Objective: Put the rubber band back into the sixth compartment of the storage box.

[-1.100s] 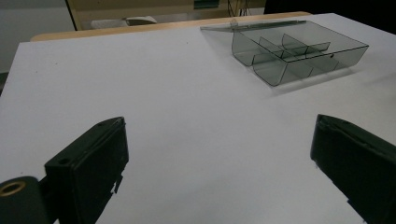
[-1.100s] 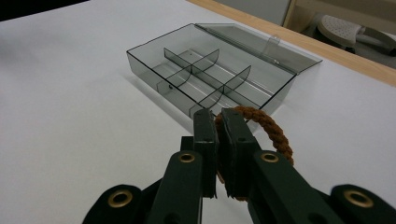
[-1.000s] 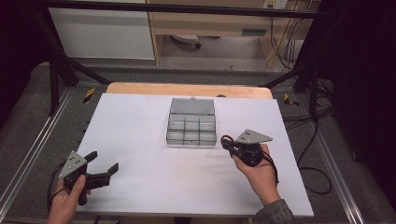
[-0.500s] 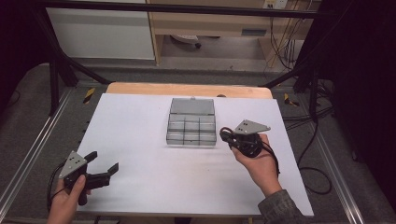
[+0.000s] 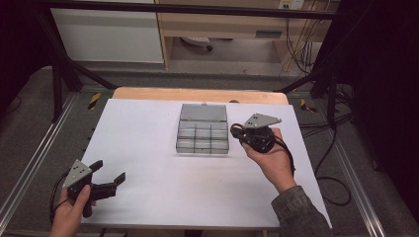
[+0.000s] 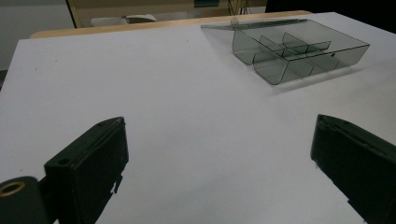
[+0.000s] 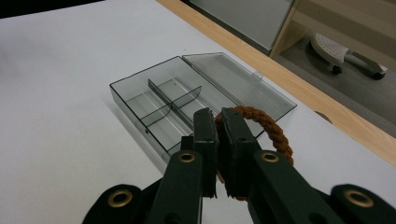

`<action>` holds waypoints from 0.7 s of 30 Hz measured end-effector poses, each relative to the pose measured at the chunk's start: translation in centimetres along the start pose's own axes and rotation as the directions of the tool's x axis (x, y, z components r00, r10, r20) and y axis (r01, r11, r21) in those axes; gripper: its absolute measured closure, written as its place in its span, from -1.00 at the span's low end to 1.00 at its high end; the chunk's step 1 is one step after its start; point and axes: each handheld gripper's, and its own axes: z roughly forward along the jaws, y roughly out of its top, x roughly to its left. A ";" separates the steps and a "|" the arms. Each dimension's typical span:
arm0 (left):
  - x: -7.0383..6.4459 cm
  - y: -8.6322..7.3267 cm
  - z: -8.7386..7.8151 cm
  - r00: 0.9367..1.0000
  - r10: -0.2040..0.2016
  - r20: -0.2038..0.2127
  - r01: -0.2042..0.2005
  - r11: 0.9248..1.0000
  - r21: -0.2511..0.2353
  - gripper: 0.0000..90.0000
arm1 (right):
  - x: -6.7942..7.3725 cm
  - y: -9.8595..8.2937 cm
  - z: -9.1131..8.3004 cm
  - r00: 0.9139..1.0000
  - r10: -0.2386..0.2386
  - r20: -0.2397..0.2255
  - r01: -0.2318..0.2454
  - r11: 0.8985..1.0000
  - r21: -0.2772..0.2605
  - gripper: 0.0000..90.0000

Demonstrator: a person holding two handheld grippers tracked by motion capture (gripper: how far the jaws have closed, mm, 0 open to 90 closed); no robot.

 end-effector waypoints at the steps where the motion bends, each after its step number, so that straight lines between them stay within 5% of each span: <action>1: 0.0 0.0 0.0 1.000 -0.001 0.000 0.001 1.000 -0.001 -0.90 | -0.1 0.2 0.1 1.000 0.001 0.002 -0.001 1.000 0.001 0.90; 21: 0.0 0.0 0.0 1.000 0.003 0.007 -0.003 1.000 0.001 -0.90 | -0.3 2.0 2.7 1.000 -0.011 -0.017 0.011 1.000 0.016 0.90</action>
